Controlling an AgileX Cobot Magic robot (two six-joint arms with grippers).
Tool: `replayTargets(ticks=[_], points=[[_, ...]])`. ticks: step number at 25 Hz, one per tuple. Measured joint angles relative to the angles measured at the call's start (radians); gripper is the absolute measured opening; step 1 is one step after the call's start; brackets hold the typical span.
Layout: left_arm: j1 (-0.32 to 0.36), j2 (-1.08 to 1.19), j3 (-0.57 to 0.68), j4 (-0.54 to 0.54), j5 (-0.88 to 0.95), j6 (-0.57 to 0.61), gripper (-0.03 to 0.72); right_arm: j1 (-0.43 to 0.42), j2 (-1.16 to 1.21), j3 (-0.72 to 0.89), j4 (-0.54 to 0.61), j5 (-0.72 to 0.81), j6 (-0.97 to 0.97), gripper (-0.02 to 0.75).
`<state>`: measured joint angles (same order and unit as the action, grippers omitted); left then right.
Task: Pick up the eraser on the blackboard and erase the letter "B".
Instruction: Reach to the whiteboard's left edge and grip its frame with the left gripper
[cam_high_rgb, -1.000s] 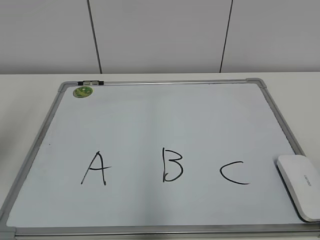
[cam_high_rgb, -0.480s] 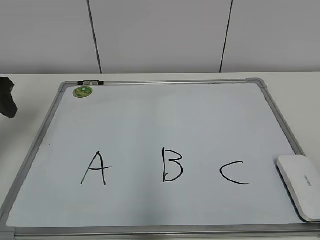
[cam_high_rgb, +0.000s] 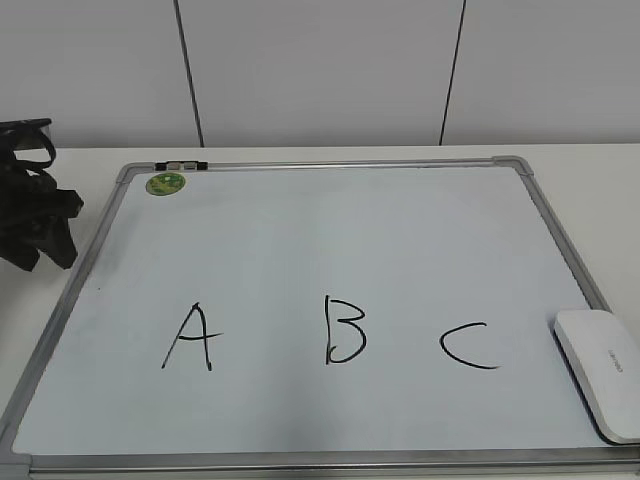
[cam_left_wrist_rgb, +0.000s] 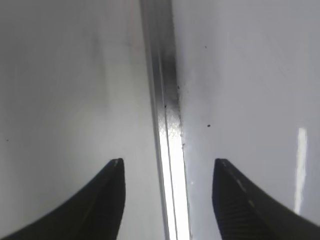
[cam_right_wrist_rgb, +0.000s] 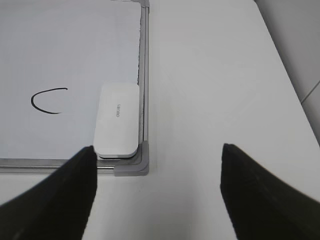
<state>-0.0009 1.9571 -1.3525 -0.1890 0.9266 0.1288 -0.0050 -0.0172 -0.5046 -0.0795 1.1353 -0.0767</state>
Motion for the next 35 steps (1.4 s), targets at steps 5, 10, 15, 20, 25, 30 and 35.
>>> replayTargets(ticks=[5, 10, 15, 20, 25, 30, 35], points=[[0.0, 0.05, -0.029, -0.004, -0.004, 0.0, 0.303, 0.0, 0.0, 0.0, 0.0, 0.0, 0.0, 0.591], [0.0, 0.083, -0.032, -0.006, -0.028, 0.0, 0.295, 0.0, 0.0, 0.0, 0.0, 0.0, 0.0, 0.591], [0.0, 0.123, -0.035, -0.006, -0.03, 0.0, 0.283, 0.0, 0.0, 0.0, 0.0, 0.0, 0.0, 0.591], [0.0, 0.137, -0.037, -0.002, -0.053, 0.0, 0.245, 0.0, 0.0, 0.0, 0.0, 0.0, 0.0, 0.591], [0.0, 0.152, -0.043, 0.0, -0.055, 0.0, 0.222, 0.0, 0.0, 0.0, 0.0, 0.0, 0.0, 0.591], [0.0, 0.163, -0.052, -0.016, -0.041, 0.0, 0.089, 0.0, 0.0, 0.0, 0.0, 0.0, 0.0, 0.591], [0.0, 0.164, -0.056, -0.021, -0.035, -0.006, 0.014, 0.0, 0.0, 0.0, 0.0, 0.0, 0.0, 0.591]])
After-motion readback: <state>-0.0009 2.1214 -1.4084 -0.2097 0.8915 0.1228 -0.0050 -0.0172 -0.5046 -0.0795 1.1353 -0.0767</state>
